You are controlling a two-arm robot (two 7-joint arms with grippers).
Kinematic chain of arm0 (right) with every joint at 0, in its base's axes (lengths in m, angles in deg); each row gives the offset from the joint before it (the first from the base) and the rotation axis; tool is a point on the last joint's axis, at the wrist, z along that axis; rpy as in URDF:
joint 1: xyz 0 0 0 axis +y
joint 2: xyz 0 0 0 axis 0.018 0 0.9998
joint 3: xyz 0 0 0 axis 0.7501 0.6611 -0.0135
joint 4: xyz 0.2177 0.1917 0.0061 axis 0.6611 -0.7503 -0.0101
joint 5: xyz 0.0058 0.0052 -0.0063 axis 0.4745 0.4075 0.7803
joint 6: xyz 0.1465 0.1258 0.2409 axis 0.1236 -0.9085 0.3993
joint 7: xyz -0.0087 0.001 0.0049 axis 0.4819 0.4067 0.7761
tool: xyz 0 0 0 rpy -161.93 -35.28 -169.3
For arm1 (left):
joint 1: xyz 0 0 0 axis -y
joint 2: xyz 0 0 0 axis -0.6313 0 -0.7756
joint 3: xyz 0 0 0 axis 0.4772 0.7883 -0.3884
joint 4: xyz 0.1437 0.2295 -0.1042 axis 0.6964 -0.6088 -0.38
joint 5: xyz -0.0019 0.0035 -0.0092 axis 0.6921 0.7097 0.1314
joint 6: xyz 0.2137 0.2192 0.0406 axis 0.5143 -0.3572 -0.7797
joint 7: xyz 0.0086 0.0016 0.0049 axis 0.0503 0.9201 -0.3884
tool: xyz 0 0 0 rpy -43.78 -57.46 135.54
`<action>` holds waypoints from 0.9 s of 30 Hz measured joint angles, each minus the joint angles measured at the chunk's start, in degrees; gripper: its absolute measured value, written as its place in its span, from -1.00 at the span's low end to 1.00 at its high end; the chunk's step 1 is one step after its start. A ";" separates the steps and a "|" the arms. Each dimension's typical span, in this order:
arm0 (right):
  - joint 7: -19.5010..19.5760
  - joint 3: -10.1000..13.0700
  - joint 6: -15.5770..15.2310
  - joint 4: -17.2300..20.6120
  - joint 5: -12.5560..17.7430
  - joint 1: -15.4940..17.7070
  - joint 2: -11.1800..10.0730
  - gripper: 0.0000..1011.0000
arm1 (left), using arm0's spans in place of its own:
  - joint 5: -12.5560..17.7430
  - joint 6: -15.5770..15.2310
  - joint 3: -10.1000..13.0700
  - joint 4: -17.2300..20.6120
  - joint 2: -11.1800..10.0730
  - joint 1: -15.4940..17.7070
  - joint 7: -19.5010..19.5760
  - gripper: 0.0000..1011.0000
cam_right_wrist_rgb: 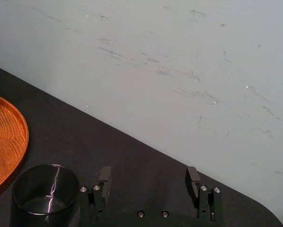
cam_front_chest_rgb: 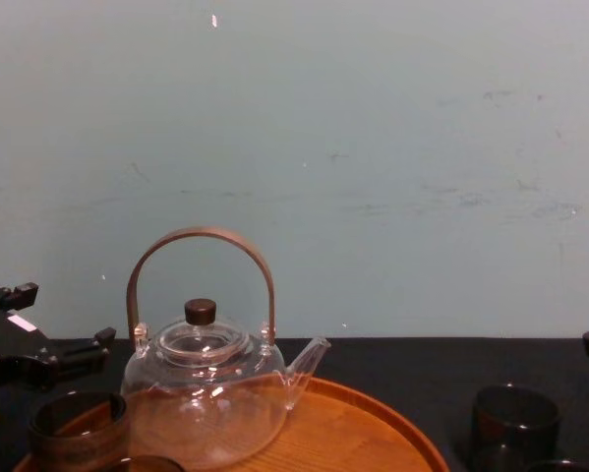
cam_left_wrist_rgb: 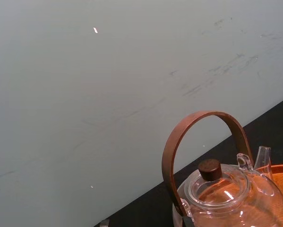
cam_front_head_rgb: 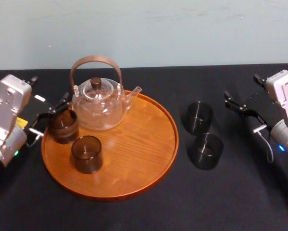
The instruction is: Pick up the glass from the table and place it on the tray.
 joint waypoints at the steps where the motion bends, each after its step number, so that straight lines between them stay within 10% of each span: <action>1: 0.00 0.00 0.00 0.00 0.00 0.00 0.00 0.98 | 0.00 0.00 0.00 0.00 0.00 0.00 0.00 0.98; 27: 0.00 0.00 0.00 0.00 0.00 0.00 0.00 0.98 | 0.00 0.00 0.00 0.00 0.00 0.00 0.00 0.98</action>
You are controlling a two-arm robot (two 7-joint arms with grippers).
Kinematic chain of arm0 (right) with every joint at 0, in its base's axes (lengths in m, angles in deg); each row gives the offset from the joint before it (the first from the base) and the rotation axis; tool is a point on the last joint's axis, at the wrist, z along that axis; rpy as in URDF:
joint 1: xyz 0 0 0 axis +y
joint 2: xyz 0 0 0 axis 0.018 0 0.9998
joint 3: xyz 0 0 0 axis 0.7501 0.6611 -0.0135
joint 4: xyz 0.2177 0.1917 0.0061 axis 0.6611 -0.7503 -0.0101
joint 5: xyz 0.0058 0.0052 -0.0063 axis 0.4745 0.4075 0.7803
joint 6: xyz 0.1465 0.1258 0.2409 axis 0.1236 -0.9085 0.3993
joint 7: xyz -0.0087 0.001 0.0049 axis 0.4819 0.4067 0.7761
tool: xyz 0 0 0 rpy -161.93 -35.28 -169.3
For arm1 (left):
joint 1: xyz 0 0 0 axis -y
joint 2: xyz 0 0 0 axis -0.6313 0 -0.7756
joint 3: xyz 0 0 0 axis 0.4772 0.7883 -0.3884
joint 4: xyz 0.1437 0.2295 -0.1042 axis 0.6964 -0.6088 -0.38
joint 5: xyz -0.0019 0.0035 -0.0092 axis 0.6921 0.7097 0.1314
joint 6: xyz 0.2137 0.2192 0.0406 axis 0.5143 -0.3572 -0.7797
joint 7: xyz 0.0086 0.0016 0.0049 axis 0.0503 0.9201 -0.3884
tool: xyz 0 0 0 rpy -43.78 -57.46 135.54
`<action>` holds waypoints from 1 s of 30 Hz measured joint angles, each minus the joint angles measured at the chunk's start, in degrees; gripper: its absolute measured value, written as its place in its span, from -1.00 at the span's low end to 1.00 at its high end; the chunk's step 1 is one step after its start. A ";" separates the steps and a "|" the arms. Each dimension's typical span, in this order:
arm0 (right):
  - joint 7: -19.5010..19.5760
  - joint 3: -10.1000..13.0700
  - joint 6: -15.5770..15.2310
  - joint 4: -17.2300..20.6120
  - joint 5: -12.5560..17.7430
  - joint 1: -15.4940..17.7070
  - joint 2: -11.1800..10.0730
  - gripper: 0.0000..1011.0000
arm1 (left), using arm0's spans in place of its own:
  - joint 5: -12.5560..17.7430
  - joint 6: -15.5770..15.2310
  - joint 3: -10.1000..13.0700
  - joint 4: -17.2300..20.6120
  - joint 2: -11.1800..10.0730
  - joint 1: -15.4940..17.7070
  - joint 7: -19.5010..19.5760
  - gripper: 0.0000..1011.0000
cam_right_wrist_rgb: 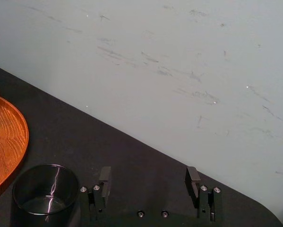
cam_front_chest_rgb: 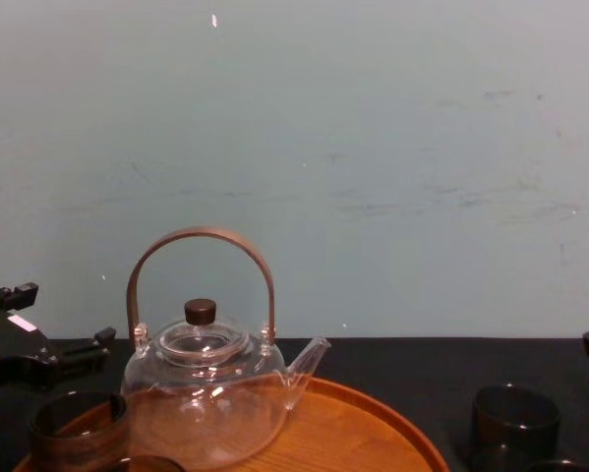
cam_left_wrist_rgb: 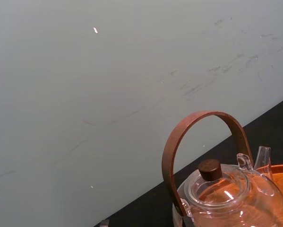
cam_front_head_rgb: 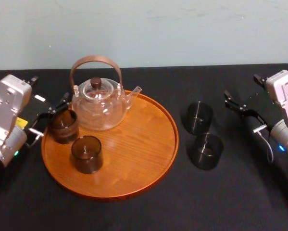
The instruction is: Pick up the glass from the table and place it on the tray.
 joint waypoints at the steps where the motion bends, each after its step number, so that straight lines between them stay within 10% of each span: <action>1: 0.00 0.00 0.00 0.00 0.00 0.00 0.00 0.98 | 0.00 0.00 0.00 0.00 0.00 0.00 0.00 0.98; 30: -1.33 1.16 -0.19 -0.01 0.00 0.27 0.66 0.98 | 0.00 0.00 0.00 0.00 0.00 0.00 0.00 0.98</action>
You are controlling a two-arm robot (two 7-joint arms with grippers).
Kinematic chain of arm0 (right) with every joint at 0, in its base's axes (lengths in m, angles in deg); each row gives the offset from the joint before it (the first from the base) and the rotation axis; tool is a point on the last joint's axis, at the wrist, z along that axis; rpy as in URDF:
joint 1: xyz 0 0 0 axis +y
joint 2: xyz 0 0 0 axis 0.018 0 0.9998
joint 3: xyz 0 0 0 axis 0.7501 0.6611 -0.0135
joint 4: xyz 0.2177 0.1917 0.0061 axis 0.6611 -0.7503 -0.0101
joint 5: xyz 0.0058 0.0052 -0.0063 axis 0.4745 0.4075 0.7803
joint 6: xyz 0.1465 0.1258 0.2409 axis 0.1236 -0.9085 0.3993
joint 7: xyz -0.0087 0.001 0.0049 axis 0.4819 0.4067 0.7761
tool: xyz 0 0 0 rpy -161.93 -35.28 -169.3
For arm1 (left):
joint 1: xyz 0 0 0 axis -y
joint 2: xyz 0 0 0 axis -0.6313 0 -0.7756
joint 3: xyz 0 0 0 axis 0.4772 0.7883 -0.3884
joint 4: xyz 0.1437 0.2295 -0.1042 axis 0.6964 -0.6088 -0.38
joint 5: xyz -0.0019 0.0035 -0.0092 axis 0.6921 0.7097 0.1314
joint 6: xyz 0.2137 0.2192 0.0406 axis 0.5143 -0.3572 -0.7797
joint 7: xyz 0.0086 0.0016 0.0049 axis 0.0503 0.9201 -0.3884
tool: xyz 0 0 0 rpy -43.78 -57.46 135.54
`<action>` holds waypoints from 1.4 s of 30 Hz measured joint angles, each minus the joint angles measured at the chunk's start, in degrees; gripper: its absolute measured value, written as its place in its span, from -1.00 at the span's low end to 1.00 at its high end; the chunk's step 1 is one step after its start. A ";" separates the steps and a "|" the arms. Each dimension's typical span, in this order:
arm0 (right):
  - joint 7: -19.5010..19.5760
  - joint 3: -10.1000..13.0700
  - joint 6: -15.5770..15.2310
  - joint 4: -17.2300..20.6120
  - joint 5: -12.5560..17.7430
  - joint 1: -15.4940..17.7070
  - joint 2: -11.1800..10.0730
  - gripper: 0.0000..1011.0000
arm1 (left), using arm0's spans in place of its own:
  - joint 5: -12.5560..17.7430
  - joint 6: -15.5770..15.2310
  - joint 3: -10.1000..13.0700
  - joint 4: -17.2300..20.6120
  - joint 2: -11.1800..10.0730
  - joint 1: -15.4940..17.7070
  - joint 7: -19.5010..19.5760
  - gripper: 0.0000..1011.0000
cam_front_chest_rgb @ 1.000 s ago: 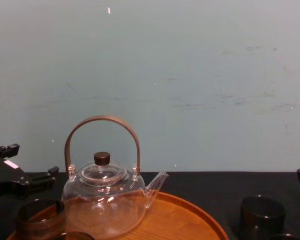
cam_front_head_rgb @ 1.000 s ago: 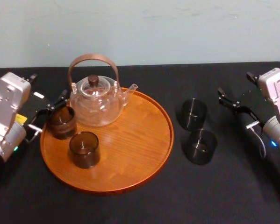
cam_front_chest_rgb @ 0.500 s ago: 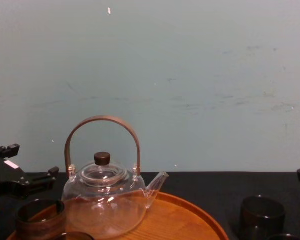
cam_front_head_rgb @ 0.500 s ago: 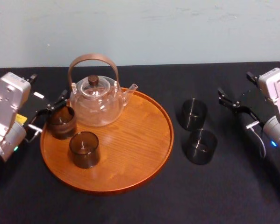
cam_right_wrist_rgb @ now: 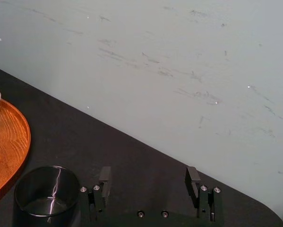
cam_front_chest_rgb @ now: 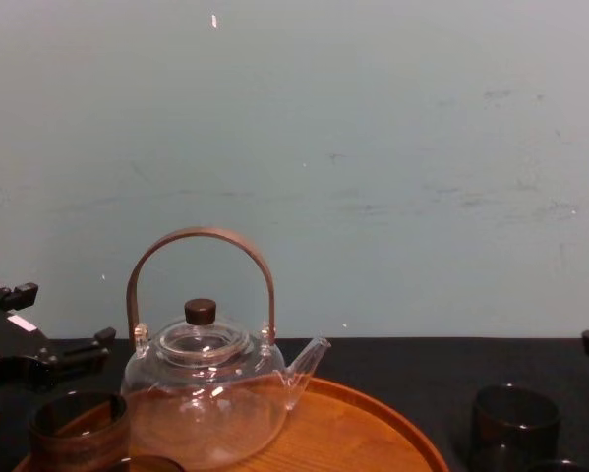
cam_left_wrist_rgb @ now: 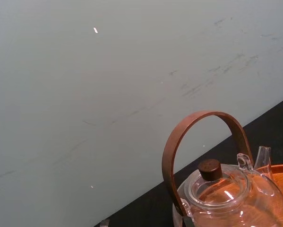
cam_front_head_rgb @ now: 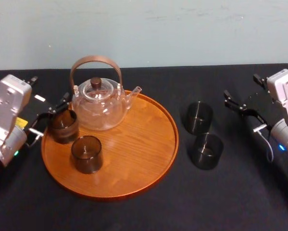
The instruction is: Pick up the glass from the table and place it on the tray.
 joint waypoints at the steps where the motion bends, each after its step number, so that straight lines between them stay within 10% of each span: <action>1: -0.16 0.13 -0.04 0.00 0.01 0.03 0.06 0.98 | 0.00 0.00 0.00 0.00 0.00 0.00 0.00 0.98; 21: -7.71 6.03 -5.80 6.00 7.74 4.47 -0.53 0.98 | 0.00 0.00 0.00 0.00 0.00 0.00 0.00 0.98; 42: -19.89 11.33 -8.15 14.00 12.54 14.09 -6.88 0.98 | 0.00 0.00 0.00 0.00 0.00 0.00 0.00 0.98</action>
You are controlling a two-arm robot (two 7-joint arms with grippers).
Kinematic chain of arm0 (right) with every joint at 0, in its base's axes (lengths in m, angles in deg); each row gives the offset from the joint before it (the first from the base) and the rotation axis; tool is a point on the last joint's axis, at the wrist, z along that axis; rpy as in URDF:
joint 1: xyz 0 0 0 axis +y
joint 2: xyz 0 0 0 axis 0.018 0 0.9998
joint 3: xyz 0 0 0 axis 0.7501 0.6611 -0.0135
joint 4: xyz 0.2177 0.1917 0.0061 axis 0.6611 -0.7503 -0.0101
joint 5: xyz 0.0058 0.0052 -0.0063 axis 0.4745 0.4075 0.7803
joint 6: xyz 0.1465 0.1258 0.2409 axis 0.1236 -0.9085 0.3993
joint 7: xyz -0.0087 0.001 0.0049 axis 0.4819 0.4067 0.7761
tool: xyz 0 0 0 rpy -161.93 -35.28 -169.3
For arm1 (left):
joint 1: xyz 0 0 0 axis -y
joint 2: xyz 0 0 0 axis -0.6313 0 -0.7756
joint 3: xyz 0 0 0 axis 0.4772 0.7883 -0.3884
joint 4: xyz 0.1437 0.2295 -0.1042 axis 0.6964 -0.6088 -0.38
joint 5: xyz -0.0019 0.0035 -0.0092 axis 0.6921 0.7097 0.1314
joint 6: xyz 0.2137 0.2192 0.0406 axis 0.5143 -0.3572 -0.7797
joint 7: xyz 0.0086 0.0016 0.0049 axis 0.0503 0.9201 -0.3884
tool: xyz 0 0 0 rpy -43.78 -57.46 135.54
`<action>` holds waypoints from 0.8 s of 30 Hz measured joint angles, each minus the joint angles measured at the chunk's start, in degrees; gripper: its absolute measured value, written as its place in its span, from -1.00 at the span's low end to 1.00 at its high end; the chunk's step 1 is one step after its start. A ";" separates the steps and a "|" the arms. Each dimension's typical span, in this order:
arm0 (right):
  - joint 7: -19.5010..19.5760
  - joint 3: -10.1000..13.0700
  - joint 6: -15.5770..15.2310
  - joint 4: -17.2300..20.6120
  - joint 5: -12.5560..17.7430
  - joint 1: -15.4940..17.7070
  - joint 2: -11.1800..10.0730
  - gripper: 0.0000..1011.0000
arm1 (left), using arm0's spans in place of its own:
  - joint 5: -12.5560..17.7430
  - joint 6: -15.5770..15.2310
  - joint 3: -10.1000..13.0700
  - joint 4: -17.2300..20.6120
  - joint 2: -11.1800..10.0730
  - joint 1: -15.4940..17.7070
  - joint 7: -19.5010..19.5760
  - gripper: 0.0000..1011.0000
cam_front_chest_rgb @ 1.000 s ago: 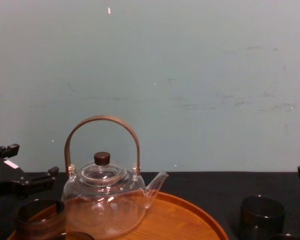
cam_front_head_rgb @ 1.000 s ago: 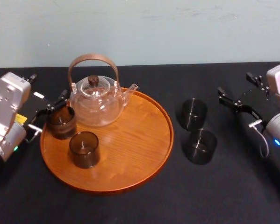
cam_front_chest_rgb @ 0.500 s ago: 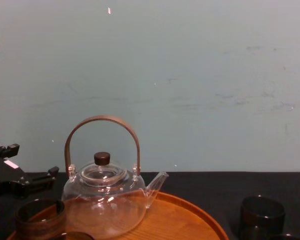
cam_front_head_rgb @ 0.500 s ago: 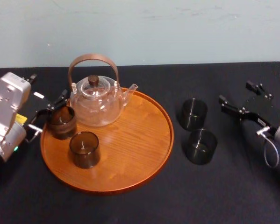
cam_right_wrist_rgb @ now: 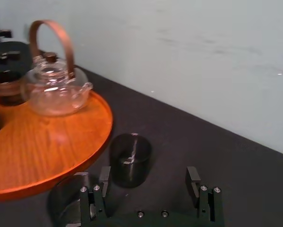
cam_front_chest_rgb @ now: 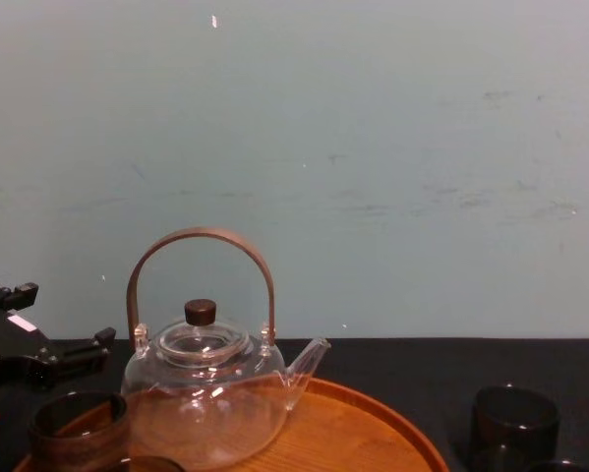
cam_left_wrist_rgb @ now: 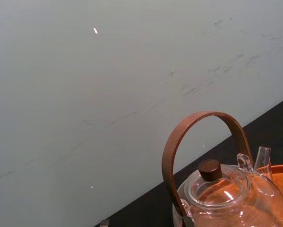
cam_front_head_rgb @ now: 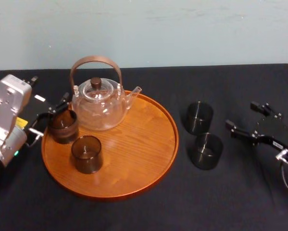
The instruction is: Pick up the glass from the table and place it on the tray.
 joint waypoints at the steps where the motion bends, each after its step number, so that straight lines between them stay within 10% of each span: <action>1: -0.59 0.13 0.11 0.13 0.04 0.30 -0.28 0.98 | 0.00 0.00 0.00 0.00 0.00 0.00 0.00 0.98; 24: -13.92 -0.91 0.45 -0.61 -1.08 1.42 -4.78 0.98 | 0.00 0.00 0.00 0.00 0.00 0.00 0.00 0.98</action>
